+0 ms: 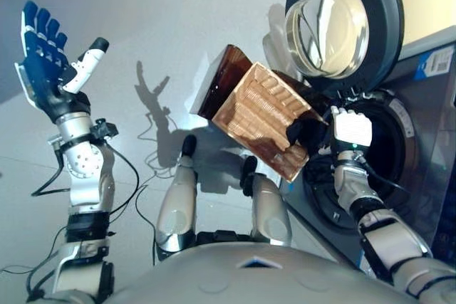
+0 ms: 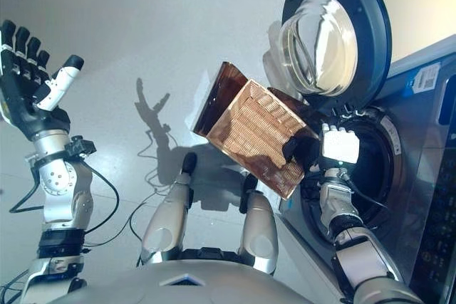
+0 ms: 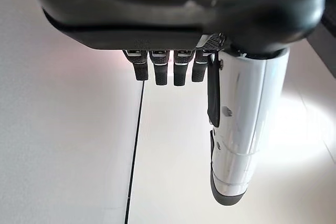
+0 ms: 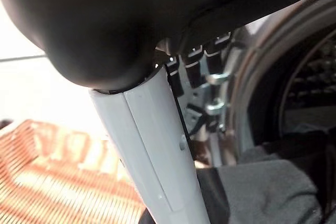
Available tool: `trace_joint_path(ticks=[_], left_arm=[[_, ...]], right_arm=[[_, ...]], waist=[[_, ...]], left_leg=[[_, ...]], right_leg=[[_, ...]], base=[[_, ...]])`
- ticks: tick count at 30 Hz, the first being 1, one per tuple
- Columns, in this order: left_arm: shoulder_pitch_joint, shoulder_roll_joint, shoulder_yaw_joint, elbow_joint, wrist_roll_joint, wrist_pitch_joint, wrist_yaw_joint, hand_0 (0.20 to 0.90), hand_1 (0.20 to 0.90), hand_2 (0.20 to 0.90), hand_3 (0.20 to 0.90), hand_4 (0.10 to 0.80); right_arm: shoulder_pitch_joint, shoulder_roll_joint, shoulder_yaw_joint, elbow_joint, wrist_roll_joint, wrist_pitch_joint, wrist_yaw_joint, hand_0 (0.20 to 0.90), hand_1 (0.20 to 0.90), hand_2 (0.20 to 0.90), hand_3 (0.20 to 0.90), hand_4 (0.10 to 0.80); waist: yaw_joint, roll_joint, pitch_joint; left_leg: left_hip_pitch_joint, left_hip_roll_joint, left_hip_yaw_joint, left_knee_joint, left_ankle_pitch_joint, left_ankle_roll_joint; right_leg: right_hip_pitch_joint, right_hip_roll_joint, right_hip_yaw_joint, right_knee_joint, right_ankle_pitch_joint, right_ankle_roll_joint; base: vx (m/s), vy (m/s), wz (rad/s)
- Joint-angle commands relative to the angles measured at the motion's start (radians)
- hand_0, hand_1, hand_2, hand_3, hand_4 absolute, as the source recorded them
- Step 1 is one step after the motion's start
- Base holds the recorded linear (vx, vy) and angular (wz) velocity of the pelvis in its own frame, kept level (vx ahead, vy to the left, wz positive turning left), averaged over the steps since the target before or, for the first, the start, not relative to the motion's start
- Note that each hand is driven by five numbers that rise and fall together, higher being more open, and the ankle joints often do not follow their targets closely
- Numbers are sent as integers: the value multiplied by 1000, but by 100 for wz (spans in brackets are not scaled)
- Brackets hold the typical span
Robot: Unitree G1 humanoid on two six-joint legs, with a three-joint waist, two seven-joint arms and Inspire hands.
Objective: Pick up the clothes and place them into the washing machine
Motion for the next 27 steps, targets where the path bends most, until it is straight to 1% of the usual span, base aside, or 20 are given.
trace_joint_path(ticks=[1, 4, 5, 8, 9, 10, 11, 14, 18, 23, 27], left_arm=[[-17, 32, 28, -78, 23, -107, 3, 900, 900, 900, 900, 800], [-18, 24, 50, -90, 21, -110, 13, 900, 900, 900, 900, 800], [-23, 19, 60, -98, 20, -114, 24, 900, 900, 900, 900, 800], [-31, 13, 63, -98, 23, -114, 37, 900, 900, 900, 900, 800], [-41, 9, 61, -94, 17, -117, 48, 900, 900, 900, 900, 800], [-42, 9, 61, -94, 17, -117, 48, 900, 900, 900, 900, 800], [-41, 12, 62, -97, 21, -115, 54, 900, 900, 900, 900, 800], [-46, 10, 61, -101, 30, -112, 72, 900, 900, 900, 900, 800], [-49, 16, 69, -124, 40, -112, 84, 900, 900, 900, 900, 800], [-69, 22, 84, -144, 63, -116, 117, 900, 900, 900, 900, 800], [-75, 26, 86, -149, 69, -115, 120, 900, 900, 900, 900, 800]], right_arm=[[-44, -45, -5, 45, -21, 32, -58, 900, 900, 900, 900, 800], [-65, -59, 1, 45, -32, 35, -52, 900, 900, 900, 900, 800], [-84, -71, 6, 46, -33, 37, -54, 900, 900, 900, 900, 800], [-101, -76, 9, 53, -28, 39, -53, 900, 900, 900, 900, 800], [-122, -77, 19, 63, -20, 40, -56, 900, 900, 900, 900, 800], [-124, -77, 19, 64, -20, 39, -57, 900, 900, 900, 900, 800], [-133, -79, 23, 67, -16, 42, -56, 900, 900, 900, 900, 800], [-152, -75, 34, 77, -8, 45, -61, 900, 900, 900, 900, 800], [-171, -75, 45, 81, -16, 48, -58, 900, 900, 900, 900, 800], [-193, -68, 58, 109, -20, 48, -55, 900, 900, 900, 900, 800], [-201, -66, 72, 119, -27, 44, -49, 900, 900, 900, 900, 800]], waist=[[-17, 12, -34], [-21, 20, -41], [-21, 22, -45], [-19, 22, -46], [-15, 21, -43], [-15, 21, -44], [-15, 18, -45], [-13, 15, -33], [-13, 9, -35], [-14, 8, -40], [-14, 8, -51]], left_leg=[[-126, -45, -3, 109, -50, -5], [-200, -38, 8, 198, -83, -8], [-250, -30, 17, 253, -104, -11], [-298, -24, 21, 313, -128, -10], [-339, -22, 22, 367, -151, -6], [-343, -22, 23, 371, -153, -6], [-347, -21, 22, 407, -200, -4], [-398, -18, 24, 490, -240, 2], [-442, -19, 23, 557, -274, 5], [-510, -25, 21, 640, -309, 4], [-547, -25, 16, 659, -311, 0]], right_leg=[[-93, 44, 5, -18, 28, -47], [-168, 49, 5, 67, 3, -51], [-218, 51, 10, 121, -16, -57], [-269, 49, 10, 182, -37, -64], [-308, 53, 12, 236, -56, -71], [-312, 53, 13, 239, -58, -71], [-319, 56, 14, 269, -100, -67], [-363, 57, 5, 339, -132, -71], [-406, 67, -9, 403, -171, -77], [-468, 75, -21, 477, -200, -86], [-501, 76, -33, 501, -215, -92]], base=[[-74, -1, 3], [-48, 3, 4], [-35, 1, 0], [-48, 17, -5], [-43, -1, -5], [71, -17, -10], [76, -13, -12], [8, -12, -8], [-4, -25, -5], [-18, -17, 0], [-17, -26, 4]])
